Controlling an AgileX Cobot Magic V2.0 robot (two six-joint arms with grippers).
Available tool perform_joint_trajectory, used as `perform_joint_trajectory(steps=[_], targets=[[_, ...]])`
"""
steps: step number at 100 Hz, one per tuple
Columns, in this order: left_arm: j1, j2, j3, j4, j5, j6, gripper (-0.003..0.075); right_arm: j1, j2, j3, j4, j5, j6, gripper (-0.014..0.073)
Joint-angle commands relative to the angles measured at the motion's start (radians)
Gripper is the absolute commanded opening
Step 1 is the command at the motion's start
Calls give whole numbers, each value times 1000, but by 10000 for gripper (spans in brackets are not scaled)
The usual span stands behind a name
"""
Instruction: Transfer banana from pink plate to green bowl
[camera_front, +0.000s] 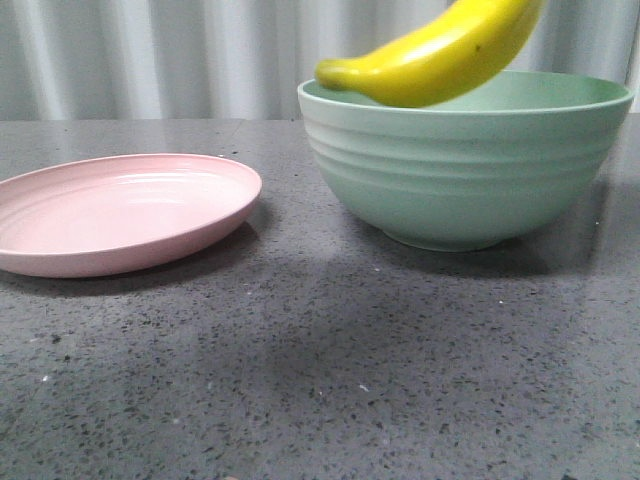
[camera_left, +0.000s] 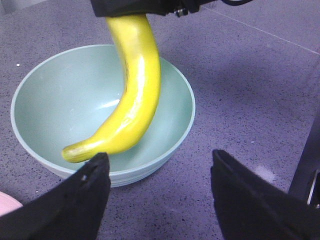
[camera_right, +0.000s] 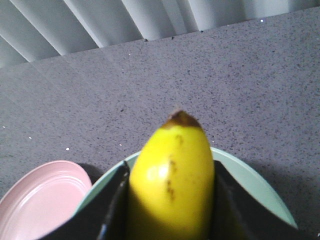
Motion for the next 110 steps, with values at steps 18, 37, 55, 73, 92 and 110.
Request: perform_joint_trajectory(steps=[18,37,55,73,92,110], targets=[[-6,-25,-36,-12,-72,3,410,-8,-19,-30,-18,-123,-17,335],[-6,-27,-36,-12,-107,3,407,-8,-34,-30,-32,-97,-24,332],[-6,-54,-36,-10,-136,3,226,-8,-101,-30,-81,-14,-65,281],[-6,-93,-20,-8,-141,3,-20,-8,-196,-30,-126,15,-88,3],[-6,-187,60,3,-181,3,-20,-8,-311,-16,-126,33,-106,-71],[-6,-335,211,10,-264,3,-20,-8,-450,103,-126,5,-170,-71]])
